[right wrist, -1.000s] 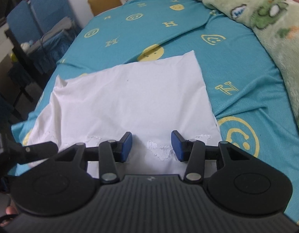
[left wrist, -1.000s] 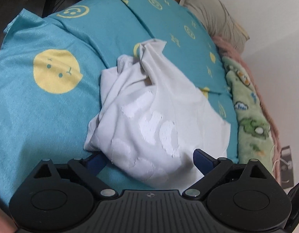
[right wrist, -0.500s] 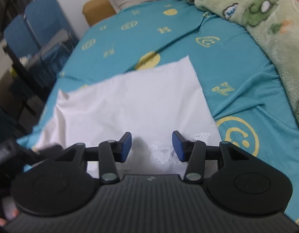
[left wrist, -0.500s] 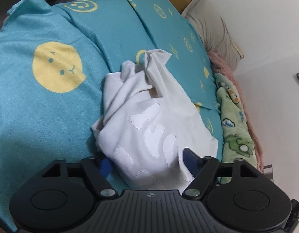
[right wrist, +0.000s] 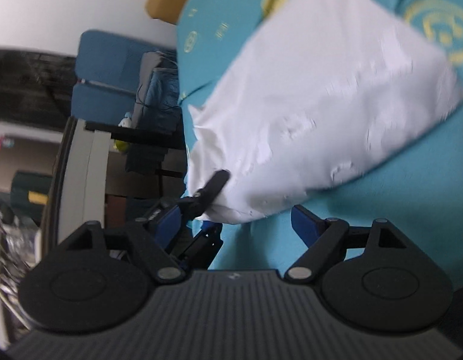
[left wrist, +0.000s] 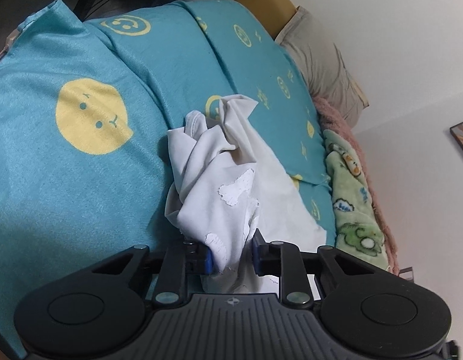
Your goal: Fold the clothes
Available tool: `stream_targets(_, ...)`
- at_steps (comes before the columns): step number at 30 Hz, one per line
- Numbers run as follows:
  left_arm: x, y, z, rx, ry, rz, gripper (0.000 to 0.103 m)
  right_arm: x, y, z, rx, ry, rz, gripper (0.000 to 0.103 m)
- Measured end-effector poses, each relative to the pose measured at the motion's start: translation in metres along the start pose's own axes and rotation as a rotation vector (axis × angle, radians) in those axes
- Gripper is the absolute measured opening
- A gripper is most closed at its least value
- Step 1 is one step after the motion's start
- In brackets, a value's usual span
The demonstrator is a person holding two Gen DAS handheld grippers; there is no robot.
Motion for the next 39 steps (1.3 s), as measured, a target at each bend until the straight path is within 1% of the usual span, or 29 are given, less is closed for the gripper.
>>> stream_targets(3, 0.0, -0.001, 0.001, -0.048, 0.026, -0.003, 0.023, 0.013, -0.003, -0.011, 0.103, -0.041, 0.004, 0.083)
stream_targets(6, 0.0, -0.003, 0.004, -0.107, 0.058, -0.006, 0.023, 0.026, -0.006, -0.02, 0.184, -0.061, 0.008, 0.083)
stream_targets(8, 0.0, -0.004, 0.003, -0.126, 0.073, -0.013, 0.022, 0.033, -0.006, -0.025, 0.24, -0.079, 0.016, 0.083)
stream_targets(9, 0.0, -0.005, 0.003, -0.13, 0.08, -0.018, 0.022, 0.034, -0.007, -0.028, 0.264, -0.082, 0.003, 0.083)
stream_targets(12, 0.0, -0.008, 0.001, -0.141, 0.095, -0.03, 0.021, 0.024, -0.017, -0.041, 0.311, -0.035, -0.127, 0.082)
stream_targets(14, 0.0, -0.008, 0.002, -0.15, 0.097, -0.032, 0.021, 0.009, -0.023, -0.051, 0.348, 0.005, -0.232, 0.081)
stream_targets(17, 0.004, -0.009, 0.002, -0.158, 0.096, -0.032, 0.021, -0.014, -0.029, -0.061, 0.389, 0.047, -0.358, 0.081)
stream_targets(18, 0.005, -0.009, 0.001, -0.156, 0.095, -0.032, 0.021, -0.02, -0.03, -0.063, 0.387, 0.065, -0.393, 0.081)
stream_targets(19, 0.007, -0.009, 0.0, -0.153, 0.094, -0.033, 0.021, -0.025, -0.031, -0.064, 0.386, 0.083, -0.421, 0.078)
stream_targets(21, 0.009, -0.01, -0.002, -0.149, 0.092, -0.032, 0.021, -0.028, -0.033, -0.067, 0.382, 0.121, -0.429, 0.061)
stream_targets(22, 0.009, -0.011, -0.002, -0.145, 0.09, -0.032, 0.021, -0.027, -0.034, -0.068, 0.375, 0.137, -0.425, 0.057)
stream_targets(23, 0.009, -0.011, -0.003, -0.138, 0.087, -0.031, 0.021, -0.026, -0.034, -0.068, 0.363, 0.149, -0.422, 0.049)
stream_targets(25, 0.01, -0.011, -0.004, -0.124, 0.081, -0.03, 0.021, -0.025, -0.034, -0.067, 0.339, 0.159, -0.425, 0.042)
stream_targets(26, 0.01, -0.011, -0.006, -0.119, 0.079, -0.03, 0.021, -0.025, -0.034, -0.065, 0.325, 0.158, -0.43, 0.035)
stream_targets(27, 0.01, -0.011, -0.007, -0.114, 0.078, -0.03, 0.021, -0.025, -0.035, -0.063, 0.311, 0.157, -0.436, 0.032)
stream_targets(30, 0.004, -0.012, -0.01, -0.132, 0.089, -0.025, 0.02, -0.032, -0.037, -0.051, 0.267, 0.139, -0.461, 0.026)
stream_targets(32, -0.003, -0.013, -0.016, -0.14, 0.101, -0.028, 0.02, -0.043, -0.038, -0.04, 0.231, 0.116, -0.477, 0.024)
stream_targets(34, -0.016, -0.015, -0.027, -0.134, 0.114, -0.03, 0.02, -0.055, -0.039, -0.028, 0.201, 0.1, -0.495, 0.024)
stream_targets(36, -0.033, -0.015, -0.042, -0.109, 0.113, -0.036, 0.02, -0.068, -0.038, -0.016, 0.174, 0.088, -0.512, 0.023)
stream_targets(39, -0.062, -0.011, -0.064, -0.102, 0.115, -0.02, 0.02, -0.093, -0.028, 0.001, 0.141, 0.077, -0.531, 0.023)
Point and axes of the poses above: each gripper's, at about its wrist camera, not at the fingertips, and x roughly the way its jaws point, z to its left, y to its underside, the point moved 6 cm from there along x, roughly the way its jaws point, and after that the axes turned 3 degrees about -z, right-handed, at the moved point
